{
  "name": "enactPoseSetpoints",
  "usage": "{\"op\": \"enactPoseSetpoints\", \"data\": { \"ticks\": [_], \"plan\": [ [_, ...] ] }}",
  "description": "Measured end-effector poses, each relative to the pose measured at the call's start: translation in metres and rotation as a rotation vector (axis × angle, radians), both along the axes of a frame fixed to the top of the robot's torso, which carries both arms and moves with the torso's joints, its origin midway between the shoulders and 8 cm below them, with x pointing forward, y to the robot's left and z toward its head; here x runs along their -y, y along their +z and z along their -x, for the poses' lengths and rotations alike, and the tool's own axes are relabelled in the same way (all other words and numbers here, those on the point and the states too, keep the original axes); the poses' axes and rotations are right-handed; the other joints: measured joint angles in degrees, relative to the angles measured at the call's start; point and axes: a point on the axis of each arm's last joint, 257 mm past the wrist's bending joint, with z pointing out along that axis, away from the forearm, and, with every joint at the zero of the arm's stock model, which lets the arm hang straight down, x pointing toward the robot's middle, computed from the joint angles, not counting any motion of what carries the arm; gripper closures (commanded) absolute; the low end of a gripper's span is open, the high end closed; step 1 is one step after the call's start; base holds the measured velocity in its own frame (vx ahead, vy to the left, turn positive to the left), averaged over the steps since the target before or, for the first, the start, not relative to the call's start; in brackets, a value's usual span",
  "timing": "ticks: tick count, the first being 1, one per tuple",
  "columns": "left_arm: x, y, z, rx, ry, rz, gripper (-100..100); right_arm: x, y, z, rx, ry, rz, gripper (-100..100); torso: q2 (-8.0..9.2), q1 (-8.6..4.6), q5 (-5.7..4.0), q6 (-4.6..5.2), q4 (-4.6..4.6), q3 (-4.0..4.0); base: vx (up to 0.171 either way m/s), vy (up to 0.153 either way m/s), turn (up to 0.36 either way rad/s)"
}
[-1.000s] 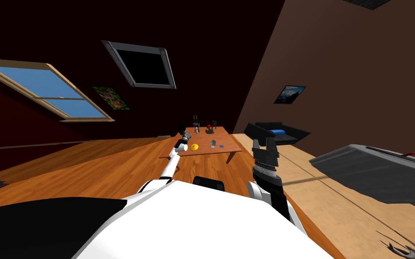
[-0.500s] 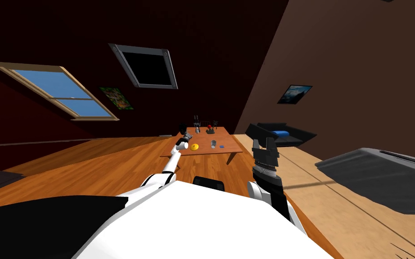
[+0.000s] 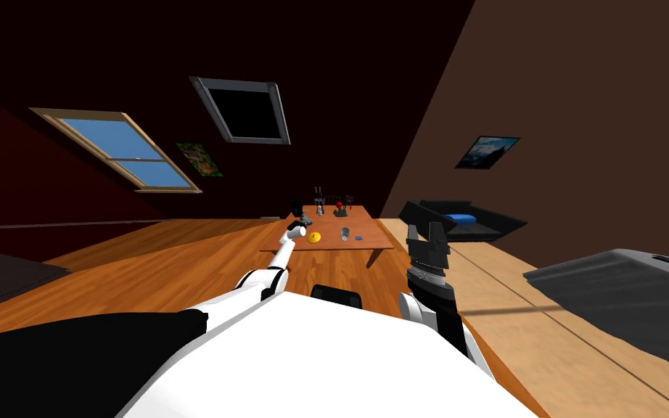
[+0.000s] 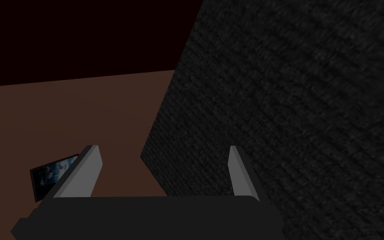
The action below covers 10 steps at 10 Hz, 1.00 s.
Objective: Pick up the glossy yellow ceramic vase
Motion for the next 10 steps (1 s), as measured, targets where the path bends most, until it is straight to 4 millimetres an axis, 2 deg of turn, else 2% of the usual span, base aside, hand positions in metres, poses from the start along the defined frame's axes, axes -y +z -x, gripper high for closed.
{"op": "enactPoseSetpoints", "data": {
  "ticks": [3,6,10],
  "plan": [
    [0.011,-0.027,-0.003,-0.096,-0.015,0.063,-100,0.000,0.000,0.000,0.000,0.000,0.000,0,0.02,0.03,0.01,0.02,-0.01,0.00,0.039,-0.032,0.090],
    [0.021,-0.044,-0.008,-0.189,-0.029,0.121,-100,0.000,0.000,0.000,0.000,0.000,0.000,0,-0.04,0.01,0.00,0.00,-0.01,-0.02,0.046,-0.035,0.075],
    [0.037,-0.074,-0.003,-0.326,-0.044,0.185,-100,0.000,0.000,0.000,0.000,0.000,0.000,0,-0.06,0.01,0.01,0.00,-0.02,-0.04,0.052,-0.035,0.081]
  ]
}}
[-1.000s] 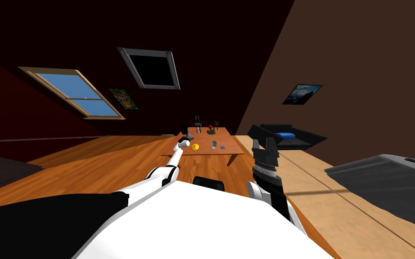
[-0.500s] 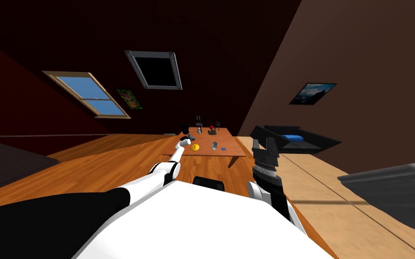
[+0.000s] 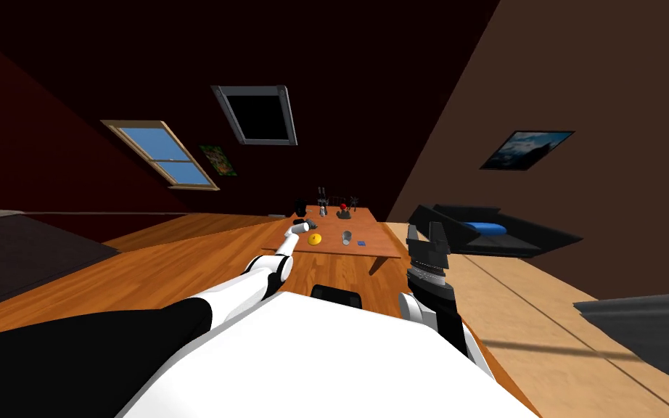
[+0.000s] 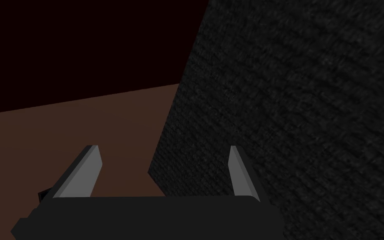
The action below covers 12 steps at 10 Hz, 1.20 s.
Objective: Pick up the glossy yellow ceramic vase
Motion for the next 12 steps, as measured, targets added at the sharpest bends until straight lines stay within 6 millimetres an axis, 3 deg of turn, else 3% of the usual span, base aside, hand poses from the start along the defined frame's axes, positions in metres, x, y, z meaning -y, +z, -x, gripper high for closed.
{"op": "enactPoseSetpoints", "data": {
  "ticks": [12],
  "plan": [
    [0.027,-0.065,0.045,-0.356,-0.023,0.106,-100,0.000,0.000,0.000,0.000,0.000,0.000,0,0.00,0.02,0.00,0.00,0.00,0.00,0.054,-0.036,0.076]
  ]
}}
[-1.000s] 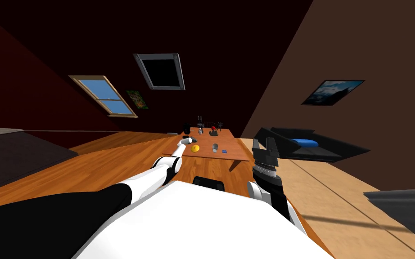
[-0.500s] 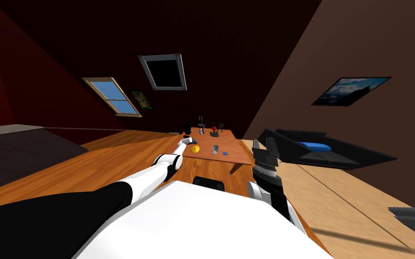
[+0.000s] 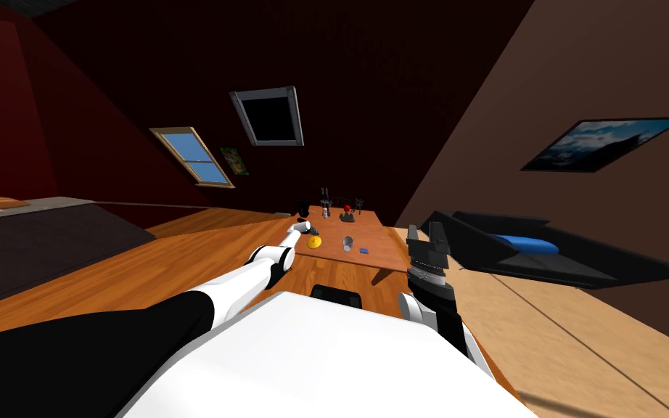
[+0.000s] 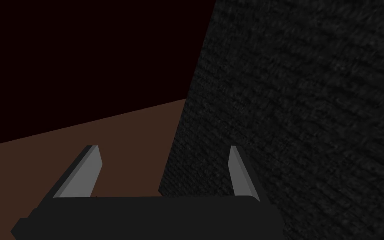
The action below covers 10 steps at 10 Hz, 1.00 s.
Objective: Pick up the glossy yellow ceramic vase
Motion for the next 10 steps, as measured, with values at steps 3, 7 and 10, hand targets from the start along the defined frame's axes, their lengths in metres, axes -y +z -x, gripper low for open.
{"op": "enactPoseSetpoints", "data": {
  "ticks": [3,7,10],
  "plan": [
    [0.001,-0.017,0.019,-0.087,-0.001,0.008,-100,0.000,0.000,0.000,0.000,0.000,0.000,0,-0.03,-0.01,0.00,0.00,-0.01,-0.02,0.060,-0.037,0.077],
    [0.000,-0.031,0.038,-0.166,0.002,0.011,-100,0.000,0.000,0.000,0.000,0.000,0.000,0,0.02,0.09,0.02,0.00,0.00,0.01,0.039,-0.018,0.042],
    [-0.003,-0.041,0.050,-0.212,0.006,0.013,-100,0.000,0.000,0.000,0.000,0.000,0.000,0,0.14,0.11,0.03,0.01,0.02,0.08,0.025,-0.023,0.043]
  ]
}}
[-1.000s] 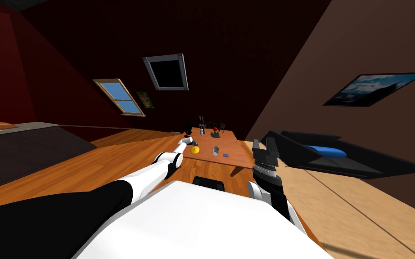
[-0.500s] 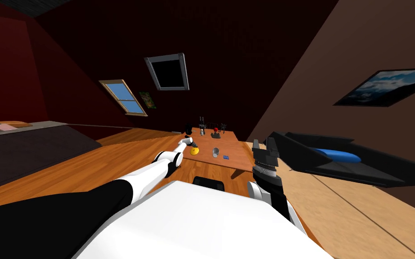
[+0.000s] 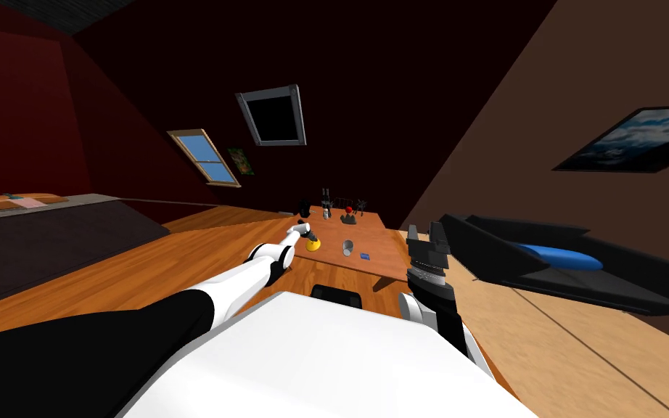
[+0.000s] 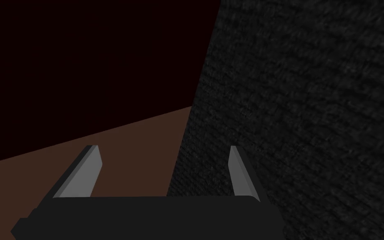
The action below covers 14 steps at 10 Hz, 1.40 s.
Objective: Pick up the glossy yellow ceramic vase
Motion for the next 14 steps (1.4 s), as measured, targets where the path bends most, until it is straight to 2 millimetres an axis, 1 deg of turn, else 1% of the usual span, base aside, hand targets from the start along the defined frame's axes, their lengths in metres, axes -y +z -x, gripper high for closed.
{"op": "enactPoseSetpoints", "data": {
  "ticks": [2,4,5,6,9,14],
  "plan": [
    [-0.002,-0.017,0.020,-0.069,0.003,-0.004,-100,0.000,0.000,0.000,0.000,0.000,0.000,0,-0.10,-0.07,-0.01,0.02,-0.02,-0.06,0.039,-0.025,0.013],
    [-0.004,-0.022,0.028,-0.085,0.005,-0.004,-100,0.000,0.000,0.000,0.000,0.000,0.000,0,0.02,0.06,0.01,0.01,0.01,0.01,0.004,0.001,-0.003],
    [-0.004,-0.022,0.028,-0.086,0.005,-0.004,0,0.000,0.000,0.000,0.000,0.000,0.000,0,0.06,0.07,0.01,0.01,0.02,0.03,0.000,0.000,0.000],
    [-0.004,-0.022,0.028,-0.086,0.005,-0.004,-100,0.000,0.000,0.000,0.000,0.000,0.000,0,0.07,0.06,0.01,0.01,0.02,0.04,-0.014,0.050,-0.235],
    [-0.001,-0.029,0.030,-0.087,0.052,-0.004,-100,0.000,0.000,0.000,0.000,0.000,0.000,0,0.20,0.41,0.09,0.01,0.04,0.11,-0.030,0.099,-0.164],
    [0.003,-0.041,0.034,-0.087,0.126,-0.001,-100,0.000,0.000,0.000,0.000,0.000,0.000,0,0.19,0.36,0.08,0.01,0.05,0.11,-0.029,0.083,-0.139]
  ]
}}
